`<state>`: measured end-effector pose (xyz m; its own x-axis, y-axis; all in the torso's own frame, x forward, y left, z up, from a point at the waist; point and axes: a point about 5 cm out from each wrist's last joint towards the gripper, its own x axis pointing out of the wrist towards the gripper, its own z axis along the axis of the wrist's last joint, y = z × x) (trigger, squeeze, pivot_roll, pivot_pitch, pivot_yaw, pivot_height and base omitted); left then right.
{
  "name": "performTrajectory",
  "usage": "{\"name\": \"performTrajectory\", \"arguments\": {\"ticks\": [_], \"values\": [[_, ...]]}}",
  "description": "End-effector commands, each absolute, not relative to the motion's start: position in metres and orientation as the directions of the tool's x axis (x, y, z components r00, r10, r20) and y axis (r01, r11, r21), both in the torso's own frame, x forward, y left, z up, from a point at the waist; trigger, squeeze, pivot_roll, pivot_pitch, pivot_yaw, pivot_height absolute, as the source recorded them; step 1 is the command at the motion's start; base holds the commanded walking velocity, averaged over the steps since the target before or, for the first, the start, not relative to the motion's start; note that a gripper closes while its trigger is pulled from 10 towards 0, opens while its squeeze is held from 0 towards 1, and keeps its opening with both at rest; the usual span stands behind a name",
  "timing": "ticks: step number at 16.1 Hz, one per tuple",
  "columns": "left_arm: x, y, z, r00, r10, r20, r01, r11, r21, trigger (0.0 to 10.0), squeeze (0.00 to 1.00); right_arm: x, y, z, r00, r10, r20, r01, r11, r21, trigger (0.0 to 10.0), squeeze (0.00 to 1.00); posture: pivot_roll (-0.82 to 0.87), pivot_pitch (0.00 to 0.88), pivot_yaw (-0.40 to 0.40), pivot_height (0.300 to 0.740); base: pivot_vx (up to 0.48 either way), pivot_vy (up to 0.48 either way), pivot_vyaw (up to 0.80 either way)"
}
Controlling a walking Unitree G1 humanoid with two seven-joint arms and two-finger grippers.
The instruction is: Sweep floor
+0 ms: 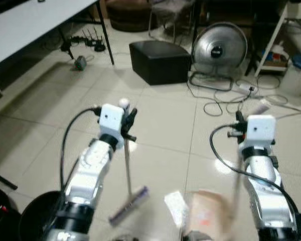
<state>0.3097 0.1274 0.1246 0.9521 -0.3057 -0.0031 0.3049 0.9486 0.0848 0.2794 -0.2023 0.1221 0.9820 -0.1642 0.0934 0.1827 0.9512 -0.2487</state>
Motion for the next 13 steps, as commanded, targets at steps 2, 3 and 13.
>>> {"name": "performTrajectory", "arguments": {"ticks": [2, 3, 13], "values": [[0.319, 0.139, 0.139, 0.977, -0.189, 0.097, 0.181, 0.98, 0.082, 10.0, 0.0, 0.294, -0.204, 0.124, 0.976, -0.129, 0.176, 0.179, 0.934, -0.309, 10.0, 0.0, 0.02, 0.193, 0.094, 0.74, 0.0, 0.0, 0.0], [0.32, 0.141, 0.14, 0.981, -0.153, 0.118, 0.146, 0.987, 0.071, 10.0, 0.0, 0.298, -0.207, 0.122, 0.976, -0.112, 0.186, 0.167, 0.935, -0.313, 10.0, 0.0, 0.03, 0.223, 0.099, 0.74, 0.0, 0.0, 0.0], [0.329, 0.158, 0.152, 0.971, 0.012, 0.239, -0.015, 1.0, 0.01, 10.0, 0.0, 0.324, -0.21, 0.146, 0.903, 0.027, 0.429, 0.185, 0.877, -0.443, 10.0, 0.0, 0.08, 0.369, 0.109, 0.74, 0.0, 0.0, 0.0]]}}
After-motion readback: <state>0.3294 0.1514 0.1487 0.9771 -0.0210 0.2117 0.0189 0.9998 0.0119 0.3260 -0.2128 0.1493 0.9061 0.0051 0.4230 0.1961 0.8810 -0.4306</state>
